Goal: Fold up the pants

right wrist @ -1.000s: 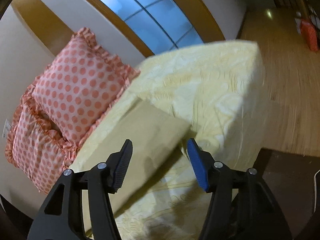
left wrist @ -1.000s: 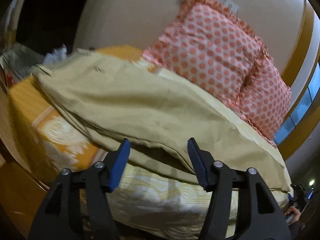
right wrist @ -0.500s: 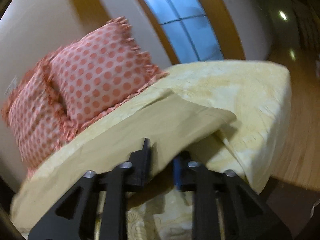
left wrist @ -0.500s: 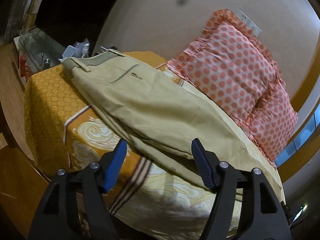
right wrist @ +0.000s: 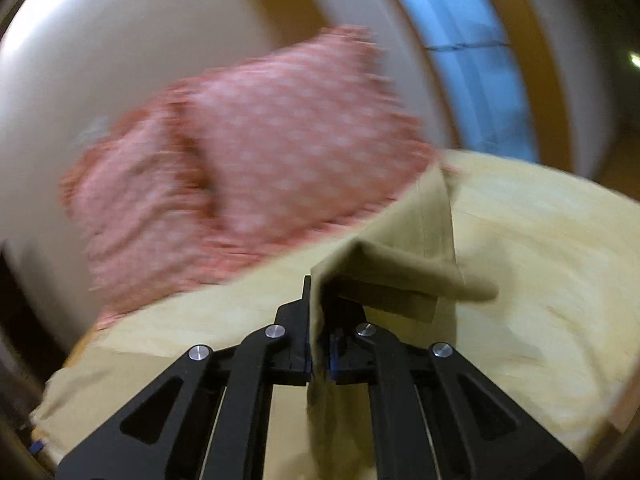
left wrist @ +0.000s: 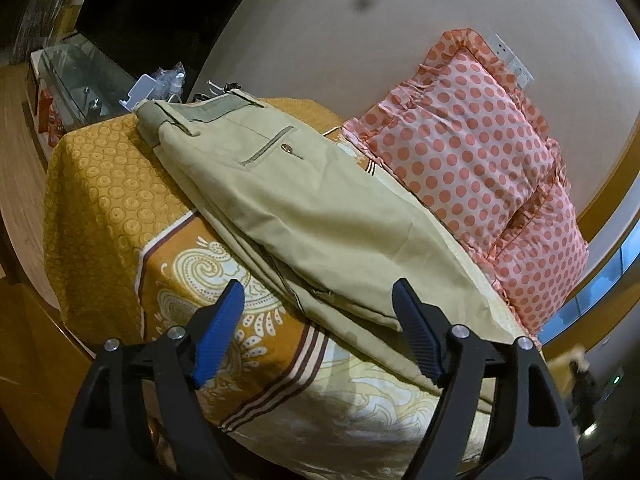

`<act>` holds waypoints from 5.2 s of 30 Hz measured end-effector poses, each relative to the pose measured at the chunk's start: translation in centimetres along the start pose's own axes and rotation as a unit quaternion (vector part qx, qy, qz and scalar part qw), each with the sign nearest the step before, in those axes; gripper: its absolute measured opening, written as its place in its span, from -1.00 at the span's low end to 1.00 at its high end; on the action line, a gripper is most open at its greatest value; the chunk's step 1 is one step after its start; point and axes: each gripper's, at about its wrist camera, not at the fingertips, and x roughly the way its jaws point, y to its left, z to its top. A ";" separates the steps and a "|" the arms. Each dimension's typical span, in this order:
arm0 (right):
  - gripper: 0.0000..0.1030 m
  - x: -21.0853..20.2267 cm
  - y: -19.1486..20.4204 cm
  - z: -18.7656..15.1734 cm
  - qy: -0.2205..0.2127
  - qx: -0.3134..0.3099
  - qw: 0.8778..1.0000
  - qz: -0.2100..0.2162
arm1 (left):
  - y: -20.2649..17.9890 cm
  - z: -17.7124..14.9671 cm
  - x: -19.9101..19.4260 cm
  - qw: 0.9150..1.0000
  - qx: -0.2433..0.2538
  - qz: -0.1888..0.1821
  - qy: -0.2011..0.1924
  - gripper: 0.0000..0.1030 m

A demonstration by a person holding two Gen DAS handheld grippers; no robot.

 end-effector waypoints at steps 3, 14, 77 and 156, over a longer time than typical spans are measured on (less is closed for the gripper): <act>-0.89 1.0 9.7 -1.0 0.035 -0.059 0.990 0.125 | 0.3 0.2 0.0 1.000 -0.015 -0.007 -0.001 0.55; 0.61 1.0 25.7 -13.9 0.224 -0.229 0.906 0.276 | 1.4 1.9 0.6 0.998 -0.056 -0.021 0.006 0.74; -0.25 6.4 6.6 -6.7 0.305 -0.008 0.944 0.127 | -18.9 -1.0 17.5 0.915 0.268 -0.123 0.276 0.42; 0.97 -0.8 18.0 -12.1 0.193 -0.159 0.962 -0.106 | -18.9 -11.0 10.5 0.926 0.362 0.048 0.093 0.97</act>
